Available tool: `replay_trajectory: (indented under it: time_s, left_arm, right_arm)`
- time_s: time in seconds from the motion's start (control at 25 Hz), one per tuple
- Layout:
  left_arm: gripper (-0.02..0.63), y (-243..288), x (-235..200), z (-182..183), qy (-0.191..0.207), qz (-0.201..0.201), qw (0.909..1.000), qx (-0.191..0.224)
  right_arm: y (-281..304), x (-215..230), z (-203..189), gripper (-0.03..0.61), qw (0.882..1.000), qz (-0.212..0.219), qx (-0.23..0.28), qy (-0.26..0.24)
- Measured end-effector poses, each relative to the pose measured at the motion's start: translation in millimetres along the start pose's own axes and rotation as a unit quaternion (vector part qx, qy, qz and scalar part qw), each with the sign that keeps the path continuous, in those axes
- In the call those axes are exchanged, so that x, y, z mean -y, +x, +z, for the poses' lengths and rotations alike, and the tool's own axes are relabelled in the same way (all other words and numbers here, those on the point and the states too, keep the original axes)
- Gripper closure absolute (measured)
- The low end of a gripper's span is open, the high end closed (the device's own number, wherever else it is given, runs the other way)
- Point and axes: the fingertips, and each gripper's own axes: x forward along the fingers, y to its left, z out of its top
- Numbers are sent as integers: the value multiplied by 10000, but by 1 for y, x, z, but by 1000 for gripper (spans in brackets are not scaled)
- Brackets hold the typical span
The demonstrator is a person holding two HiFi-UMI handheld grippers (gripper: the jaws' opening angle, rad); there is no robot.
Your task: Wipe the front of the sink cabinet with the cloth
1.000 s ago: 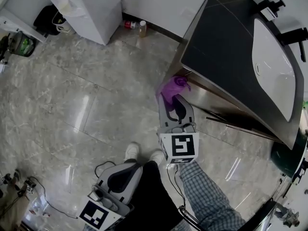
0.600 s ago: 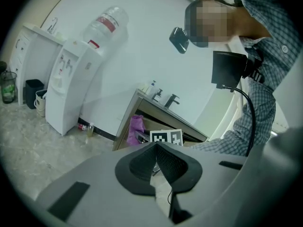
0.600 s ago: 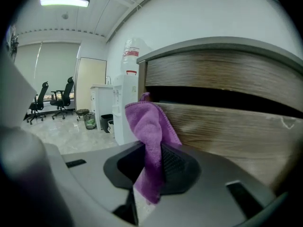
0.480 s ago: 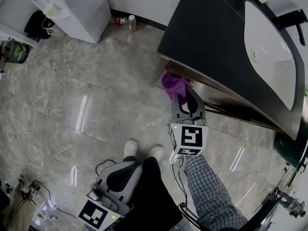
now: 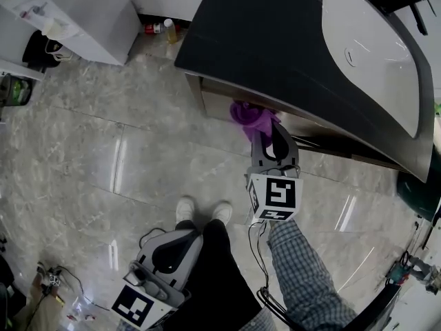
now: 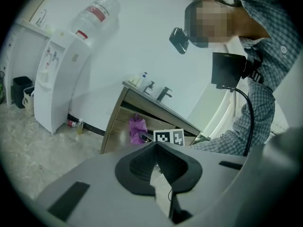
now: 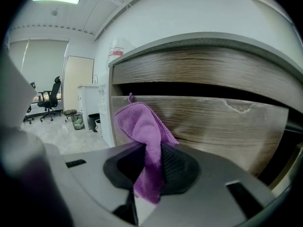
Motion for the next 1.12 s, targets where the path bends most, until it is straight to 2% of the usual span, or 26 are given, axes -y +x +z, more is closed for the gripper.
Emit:
replay_trajectory:
  time_s: [0.32,0.48,0.64,1.12]
  left_arm:
    - [602,22,15,-3,95,-243,9996,-120]
    - [602,27,19,-7,322,-392,9985,-182]
    - [603,35,22,-10,268,-423,9983,-301]
    - [601,56,36,-14,375,-587,9968,-396]
  right_arm:
    - [-20,43,-12,499,9992,-389,-65,112]
    - [-30,64,-18,499,9979,-616,-80,193]
    - [-39,88,-28,499,9958,-859,-119,295]
    - [-70,159,-55,499,9815,-1759,-248,711]
